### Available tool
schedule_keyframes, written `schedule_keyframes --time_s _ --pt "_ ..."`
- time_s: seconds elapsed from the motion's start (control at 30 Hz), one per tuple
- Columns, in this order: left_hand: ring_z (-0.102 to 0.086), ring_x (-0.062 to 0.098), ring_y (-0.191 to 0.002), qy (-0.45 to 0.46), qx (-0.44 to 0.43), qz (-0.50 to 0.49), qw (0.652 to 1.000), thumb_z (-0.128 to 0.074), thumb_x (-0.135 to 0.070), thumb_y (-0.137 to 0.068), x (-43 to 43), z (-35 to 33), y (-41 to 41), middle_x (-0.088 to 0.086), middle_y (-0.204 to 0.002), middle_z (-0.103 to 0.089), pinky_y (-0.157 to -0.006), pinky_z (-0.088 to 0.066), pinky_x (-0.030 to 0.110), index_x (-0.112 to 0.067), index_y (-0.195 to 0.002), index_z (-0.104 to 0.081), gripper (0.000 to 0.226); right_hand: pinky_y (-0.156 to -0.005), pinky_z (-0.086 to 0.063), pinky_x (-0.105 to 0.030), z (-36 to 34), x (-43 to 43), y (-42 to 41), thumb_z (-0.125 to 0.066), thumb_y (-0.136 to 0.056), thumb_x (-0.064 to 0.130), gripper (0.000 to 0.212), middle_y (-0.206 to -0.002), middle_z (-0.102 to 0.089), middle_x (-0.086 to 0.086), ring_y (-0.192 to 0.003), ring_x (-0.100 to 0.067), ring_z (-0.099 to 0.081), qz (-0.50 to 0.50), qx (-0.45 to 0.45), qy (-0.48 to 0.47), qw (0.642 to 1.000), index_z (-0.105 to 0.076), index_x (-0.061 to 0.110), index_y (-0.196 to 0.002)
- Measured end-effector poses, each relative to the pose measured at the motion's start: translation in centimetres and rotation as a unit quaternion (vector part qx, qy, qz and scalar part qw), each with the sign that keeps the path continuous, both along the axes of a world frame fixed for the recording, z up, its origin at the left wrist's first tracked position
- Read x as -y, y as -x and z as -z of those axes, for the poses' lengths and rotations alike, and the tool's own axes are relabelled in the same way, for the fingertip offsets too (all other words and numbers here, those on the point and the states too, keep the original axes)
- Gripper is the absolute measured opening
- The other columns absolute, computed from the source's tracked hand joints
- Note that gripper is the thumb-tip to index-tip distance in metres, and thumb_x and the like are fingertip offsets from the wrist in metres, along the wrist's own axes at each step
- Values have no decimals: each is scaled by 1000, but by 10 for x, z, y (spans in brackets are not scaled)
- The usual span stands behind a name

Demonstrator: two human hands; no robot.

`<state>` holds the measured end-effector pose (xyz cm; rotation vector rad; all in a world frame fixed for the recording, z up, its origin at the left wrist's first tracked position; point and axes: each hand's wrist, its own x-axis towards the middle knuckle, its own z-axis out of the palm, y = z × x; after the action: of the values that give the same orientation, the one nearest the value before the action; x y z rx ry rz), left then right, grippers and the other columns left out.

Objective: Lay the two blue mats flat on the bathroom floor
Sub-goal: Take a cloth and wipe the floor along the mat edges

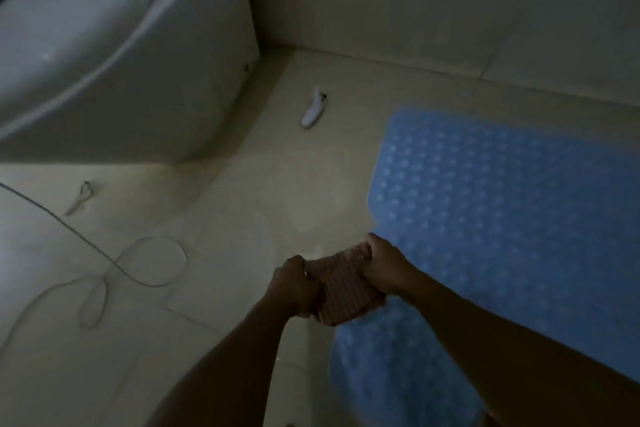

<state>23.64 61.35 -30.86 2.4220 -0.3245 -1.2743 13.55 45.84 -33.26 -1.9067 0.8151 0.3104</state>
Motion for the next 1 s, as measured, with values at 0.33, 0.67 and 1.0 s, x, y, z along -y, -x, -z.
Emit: schedule_keyframes --time_s 0.33,0.67,1.0 --pt "-54 33 -121 -158 268 149 939 -59 -60 -86 -42 143 20 12 -131 -54 -87 -46 41 -16 -137 -40 70 -86 -47 -44 151 -31 -22 -56 -86 27 26 -116 -54 -2 -109 -27 -48 -108 62 279 952 -57 23 -111" --pt "11 28 -157 34 313 332 889 -5 -53 -105 -63 213 69 3 -172 8 -126 -12 49 -29 -163 -4 63 -86 -49 -49 183 15 37 -52 -85 33 46 -134 -54 -13 -123 -35 -50 -110 58 431 894 -57 10 -125" --pt "9 22 -158 66 336 193 920 -19 -48 -106 -36 232 82 -1 -172 10 -125 4 40 -35 -162 3 61 -89 -39 -48 202 18 34 -55 -83 34 50 -138 -54 -11 -130 -33 -47 -84 47 455 885 -58 13 -128"
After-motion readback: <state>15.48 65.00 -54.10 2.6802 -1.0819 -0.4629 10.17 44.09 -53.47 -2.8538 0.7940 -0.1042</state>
